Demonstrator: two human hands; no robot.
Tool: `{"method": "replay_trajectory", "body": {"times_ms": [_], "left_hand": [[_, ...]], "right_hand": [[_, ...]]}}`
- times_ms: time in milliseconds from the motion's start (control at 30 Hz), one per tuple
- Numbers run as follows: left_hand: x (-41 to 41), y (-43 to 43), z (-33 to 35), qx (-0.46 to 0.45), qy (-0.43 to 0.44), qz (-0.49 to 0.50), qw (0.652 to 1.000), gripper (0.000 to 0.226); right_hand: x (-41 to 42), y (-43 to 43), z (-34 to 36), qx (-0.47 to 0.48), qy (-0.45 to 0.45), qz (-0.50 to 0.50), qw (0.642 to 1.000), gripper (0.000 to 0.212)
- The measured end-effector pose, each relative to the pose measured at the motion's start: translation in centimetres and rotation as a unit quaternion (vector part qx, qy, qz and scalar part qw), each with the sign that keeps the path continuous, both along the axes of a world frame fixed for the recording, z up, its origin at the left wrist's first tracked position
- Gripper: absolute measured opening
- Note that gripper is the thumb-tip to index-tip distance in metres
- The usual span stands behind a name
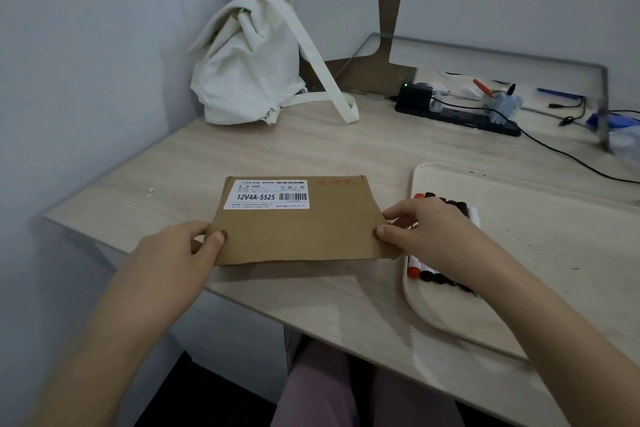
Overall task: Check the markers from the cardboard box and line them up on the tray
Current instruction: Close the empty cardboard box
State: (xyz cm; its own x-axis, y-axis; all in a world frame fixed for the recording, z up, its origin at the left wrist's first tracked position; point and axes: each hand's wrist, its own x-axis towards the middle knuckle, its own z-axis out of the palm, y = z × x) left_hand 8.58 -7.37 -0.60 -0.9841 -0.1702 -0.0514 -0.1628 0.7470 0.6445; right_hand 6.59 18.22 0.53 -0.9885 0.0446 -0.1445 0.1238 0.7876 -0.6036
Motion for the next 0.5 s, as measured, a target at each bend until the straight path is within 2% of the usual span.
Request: {"method": "replay_trajectory", "body": {"times_ms": [200,400,500], "left_hand": [[-0.3,-0.6,0.1,-0.029,-0.025,-0.016,0.999,0.022],[-0.1,-0.3,-0.4,-0.041,-0.039,-0.034,0.998,0.029],[0.4,-0.3,-0.1,-0.012,-0.024,-0.022,0.999,0.027]], "right_hand": [[-0.3,-0.1,-0.3,0.022,-0.018,0.004,1.000,0.030],[-0.5,-0.1,-1.8,0.021,-0.036,0.018,0.999,0.041],[-0.4,0.4,-1.6,-0.009,-0.038,0.018,0.999,0.032]]}}
